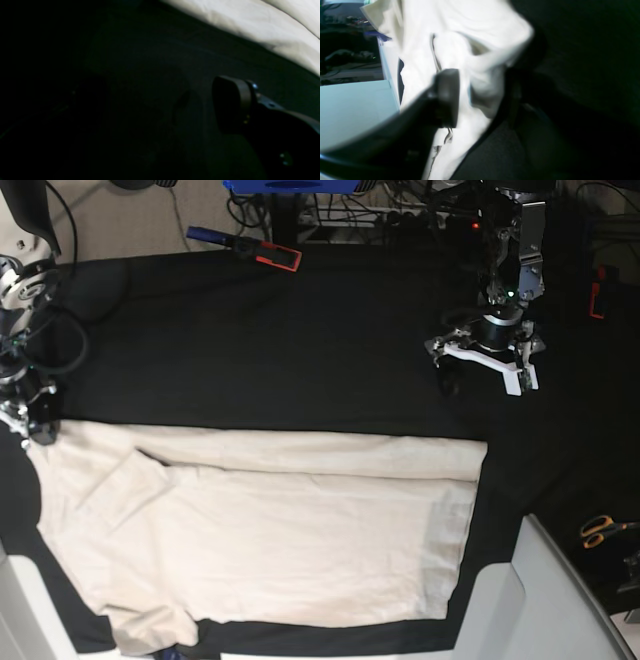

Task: Fold the T-shirt properly
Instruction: 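Release the folded edge and raise both grippers, then lower the left gripper and grasp the folded shirt corner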

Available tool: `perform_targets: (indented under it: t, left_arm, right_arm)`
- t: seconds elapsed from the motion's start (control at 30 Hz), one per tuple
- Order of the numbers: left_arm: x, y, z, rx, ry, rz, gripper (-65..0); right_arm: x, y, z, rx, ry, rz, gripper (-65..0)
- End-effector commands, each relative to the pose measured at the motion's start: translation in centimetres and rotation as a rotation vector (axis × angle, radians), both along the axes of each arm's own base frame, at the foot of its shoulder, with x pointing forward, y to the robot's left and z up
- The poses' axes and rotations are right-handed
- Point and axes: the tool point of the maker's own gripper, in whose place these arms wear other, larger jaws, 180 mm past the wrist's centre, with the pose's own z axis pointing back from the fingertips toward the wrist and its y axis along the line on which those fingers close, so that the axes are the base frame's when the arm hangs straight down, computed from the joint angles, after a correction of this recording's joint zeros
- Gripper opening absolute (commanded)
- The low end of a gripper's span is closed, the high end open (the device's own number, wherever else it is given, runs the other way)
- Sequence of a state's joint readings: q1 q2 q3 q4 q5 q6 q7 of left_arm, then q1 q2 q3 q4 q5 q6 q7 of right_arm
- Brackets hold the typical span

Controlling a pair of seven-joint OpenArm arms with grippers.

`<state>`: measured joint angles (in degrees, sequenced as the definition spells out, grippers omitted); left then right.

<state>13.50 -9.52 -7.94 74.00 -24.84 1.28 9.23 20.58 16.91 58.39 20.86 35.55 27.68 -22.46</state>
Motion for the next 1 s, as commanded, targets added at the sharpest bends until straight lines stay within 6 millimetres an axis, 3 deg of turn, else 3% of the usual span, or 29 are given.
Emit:
perform_targets:
  t: [0.0, 0.1, 0.3, 0.37, 0.5, 0.6, 0.97]
  left_arm:
    - [1.0, 0.2, 1.2, 0.009, -0.05, -0.003, 0.0]
    - [1.2, 0.2, 1.3, 0.009, -0.054, -0.003, 0.0]
    - [2.5, 0.3, 1.6, -0.011, -0.068, 0.017, 0.0]
    - [3.1, -0.2, 1.2, -0.104, -0.053, 0.056, 0.0]
    - [4.1, 1.3, 0.4, -0.307, -0.033, 0.208, 0.0]
    - [5.0, 1.8, -0.1, -0.332, -0.03, 0.24, 0.0]
    - [8.6, 1.7, 2.7, -0.343, -0.115, 0.226, 0.0]
  right_arm:
    - [1.1, -1.5, 1.6, -0.026, -0.045, -0.021, -56.3]
    - [1.3, -1.4, 1.7, -0.024, -0.048, -0.022, -65.0]
    - [1.0, -1.2, 1.1, -0.009, -0.018, -0.033, -64.5]
    - [0.8, -1.3, 0.9, -0.005, -0.005, -0.042, -64.5]
    - [0.7, -1.3, 0.8, -0.003, -0.001, -0.04, -64.5]
    - [0.5, -1.3, 0.7, -0.003, 0.002, -0.04, -64.5]
    - [0.4, -1.3, 0.6, -0.004, 0.005, -0.041, -64.7]
